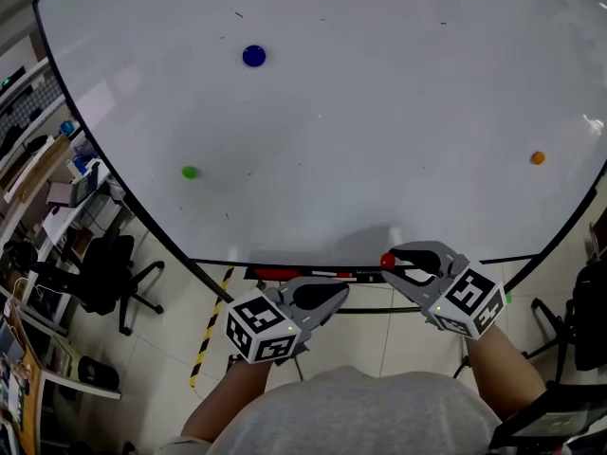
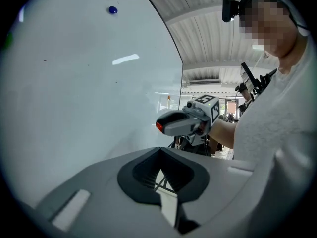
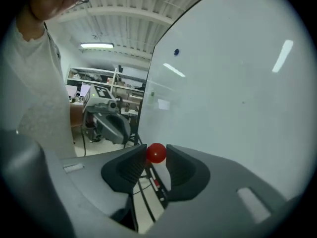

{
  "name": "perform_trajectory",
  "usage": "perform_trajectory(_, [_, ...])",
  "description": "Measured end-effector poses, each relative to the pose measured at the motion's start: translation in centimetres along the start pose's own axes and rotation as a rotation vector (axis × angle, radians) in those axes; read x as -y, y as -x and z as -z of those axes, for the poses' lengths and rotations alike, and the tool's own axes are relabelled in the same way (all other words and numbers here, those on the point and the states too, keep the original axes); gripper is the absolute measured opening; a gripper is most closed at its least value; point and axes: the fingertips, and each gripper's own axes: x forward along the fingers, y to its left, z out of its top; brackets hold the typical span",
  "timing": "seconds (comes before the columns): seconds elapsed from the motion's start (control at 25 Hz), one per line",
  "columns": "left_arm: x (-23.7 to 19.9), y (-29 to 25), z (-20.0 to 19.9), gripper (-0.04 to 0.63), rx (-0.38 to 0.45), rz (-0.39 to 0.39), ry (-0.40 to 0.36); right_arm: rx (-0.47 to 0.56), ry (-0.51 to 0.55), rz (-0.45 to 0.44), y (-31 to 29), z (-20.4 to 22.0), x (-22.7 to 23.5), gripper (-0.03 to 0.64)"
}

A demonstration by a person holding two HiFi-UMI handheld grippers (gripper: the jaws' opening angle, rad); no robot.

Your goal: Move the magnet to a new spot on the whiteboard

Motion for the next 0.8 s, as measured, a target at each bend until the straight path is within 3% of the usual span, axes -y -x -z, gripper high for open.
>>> perform_trajectory(0.36, [1.2,-1.1,-0.2,-0.021,0.01,0.034,-0.024,-0.012,-0.128,-0.061,0.7,4.1,-4.5,0.127])
perform_trajectory(0.8, [2.0,-1.7,0.2,-0.023,-0.004,0.037,-0.019,0.013,-0.173,-0.072,1.3,4.3,-4.6,0.127])
